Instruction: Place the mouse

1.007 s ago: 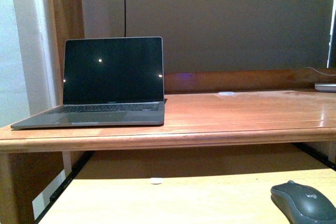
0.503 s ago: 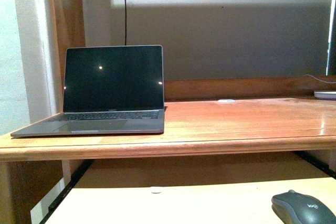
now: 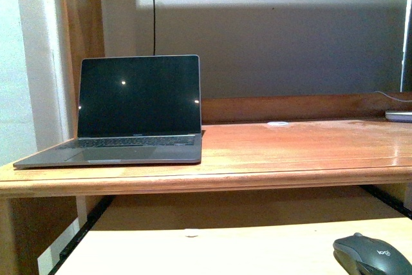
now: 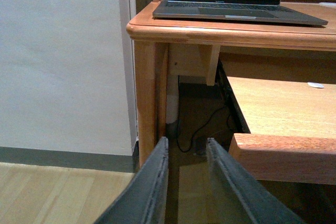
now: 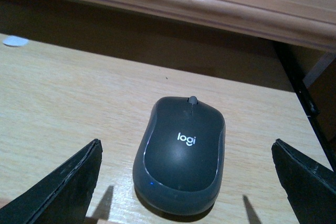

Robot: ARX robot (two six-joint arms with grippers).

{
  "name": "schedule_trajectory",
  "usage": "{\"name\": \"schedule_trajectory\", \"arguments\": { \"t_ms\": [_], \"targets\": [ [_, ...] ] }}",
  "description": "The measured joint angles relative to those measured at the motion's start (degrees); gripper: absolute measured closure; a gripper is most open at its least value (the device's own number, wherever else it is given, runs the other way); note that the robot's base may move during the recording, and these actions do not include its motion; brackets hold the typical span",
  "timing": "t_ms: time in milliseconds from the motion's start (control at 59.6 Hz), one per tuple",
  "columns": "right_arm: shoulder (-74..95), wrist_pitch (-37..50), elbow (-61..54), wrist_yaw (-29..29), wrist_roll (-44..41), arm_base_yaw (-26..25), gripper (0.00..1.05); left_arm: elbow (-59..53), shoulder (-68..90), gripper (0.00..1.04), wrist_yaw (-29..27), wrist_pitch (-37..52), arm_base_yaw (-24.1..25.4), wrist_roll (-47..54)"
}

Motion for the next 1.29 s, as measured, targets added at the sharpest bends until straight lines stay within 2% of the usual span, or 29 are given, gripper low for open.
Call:
{"name": "schedule_trajectory", "arguments": {
  "t_ms": [403, 638, 1007, 1225, 1292],
  "targets": [
    [6.49, -17.38, 12.39, 2.36, 3.56, -2.32, 0.07, 0.0, 0.0, 0.06, 0.0, 0.0, 0.0, 0.04],
    [8.17, -23.93, 16.48, 1.97, 4.42, -2.49, 0.07, 0.0, 0.0, 0.08, 0.0, 0.0, 0.0, 0.07],
    [9.73, -34.18, 21.97, -1.99, 3.67, -3.52, 0.08, 0.0, 0.0, 0.08, 0.0, 0.0, 0.0, 0.07],
    [10.34, -39.47, 24.7, -3.8, 0.9, -3.63, 0.41, 0.0, 0.0, 0.08, -0.02, 0.0, 0.0, 0.07],
    [10.34, -40.26, 25.24, -3.89, 0.52, -3.63, 0.45, 0.0, 0.0, 0.08, -0.02, 0.0, 0.0, 0.07]
  ]
}}
